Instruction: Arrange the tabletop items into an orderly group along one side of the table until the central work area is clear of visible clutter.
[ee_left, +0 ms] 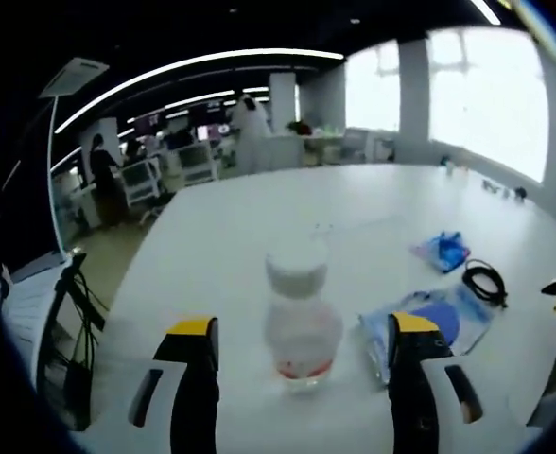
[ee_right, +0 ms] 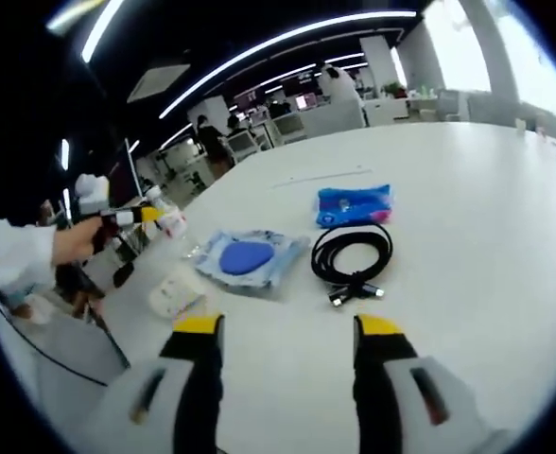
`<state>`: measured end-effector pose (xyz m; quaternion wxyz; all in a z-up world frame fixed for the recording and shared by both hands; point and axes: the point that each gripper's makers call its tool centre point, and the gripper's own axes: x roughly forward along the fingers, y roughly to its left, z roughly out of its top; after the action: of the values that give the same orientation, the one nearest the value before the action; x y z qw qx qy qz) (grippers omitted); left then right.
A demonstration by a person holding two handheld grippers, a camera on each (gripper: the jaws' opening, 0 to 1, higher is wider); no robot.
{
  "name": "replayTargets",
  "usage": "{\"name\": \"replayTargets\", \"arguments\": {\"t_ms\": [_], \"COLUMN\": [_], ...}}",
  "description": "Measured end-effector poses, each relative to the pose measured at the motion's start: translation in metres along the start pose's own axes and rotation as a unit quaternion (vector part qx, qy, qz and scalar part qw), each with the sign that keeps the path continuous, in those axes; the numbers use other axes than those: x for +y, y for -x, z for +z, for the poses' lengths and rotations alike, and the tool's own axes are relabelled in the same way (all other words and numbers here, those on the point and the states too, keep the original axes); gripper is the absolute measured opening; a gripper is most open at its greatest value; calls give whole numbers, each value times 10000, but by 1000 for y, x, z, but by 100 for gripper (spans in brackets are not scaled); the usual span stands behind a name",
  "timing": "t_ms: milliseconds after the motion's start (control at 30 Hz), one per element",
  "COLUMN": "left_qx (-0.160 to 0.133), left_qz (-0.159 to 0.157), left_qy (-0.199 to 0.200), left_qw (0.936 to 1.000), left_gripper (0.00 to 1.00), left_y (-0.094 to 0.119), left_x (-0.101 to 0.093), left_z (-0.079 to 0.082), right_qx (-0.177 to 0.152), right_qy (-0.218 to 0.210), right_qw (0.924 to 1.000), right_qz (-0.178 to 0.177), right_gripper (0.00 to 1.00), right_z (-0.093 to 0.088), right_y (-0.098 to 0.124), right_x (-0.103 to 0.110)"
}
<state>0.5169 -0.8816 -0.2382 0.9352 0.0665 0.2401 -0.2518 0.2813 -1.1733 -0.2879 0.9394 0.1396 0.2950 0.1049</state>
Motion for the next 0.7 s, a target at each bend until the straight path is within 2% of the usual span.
{"name": "replayTargets", "arguments": {"t_ms": [67,233,300,467,600,700], "left_qx": [-26,-72,-98,-123,-110,-135], "left_qz": [-8,2,10,59,99,25], "left_qy": [22,51,54,187,292,359], "left_qw": [10000,10000,9999,9997,9995,9993], "left_gripper": [66,61,57,46,36,32], "left_y": [-3,-9,-9,-14,-15,-16], "left_x": [-1,-1,0,6,10,7], "left_z": [3,8,10,13,12,12], "right_qx": [54,73,-28,-182,37,165], "right_qy": [203,277,444,509,958,1141], "right_qw": [9998,9996,9990,9981,9951,9930], "right_qz": [-17,10,-70,-290,-251,-249], "right_gripper": [51,48,47,46,45,43], "right_z": [-5,-15,-14,-15,-29,-41], "right_y": [1,0,0,-1,-5,-8], "right_x": [5,19,24,29,36,38]}}
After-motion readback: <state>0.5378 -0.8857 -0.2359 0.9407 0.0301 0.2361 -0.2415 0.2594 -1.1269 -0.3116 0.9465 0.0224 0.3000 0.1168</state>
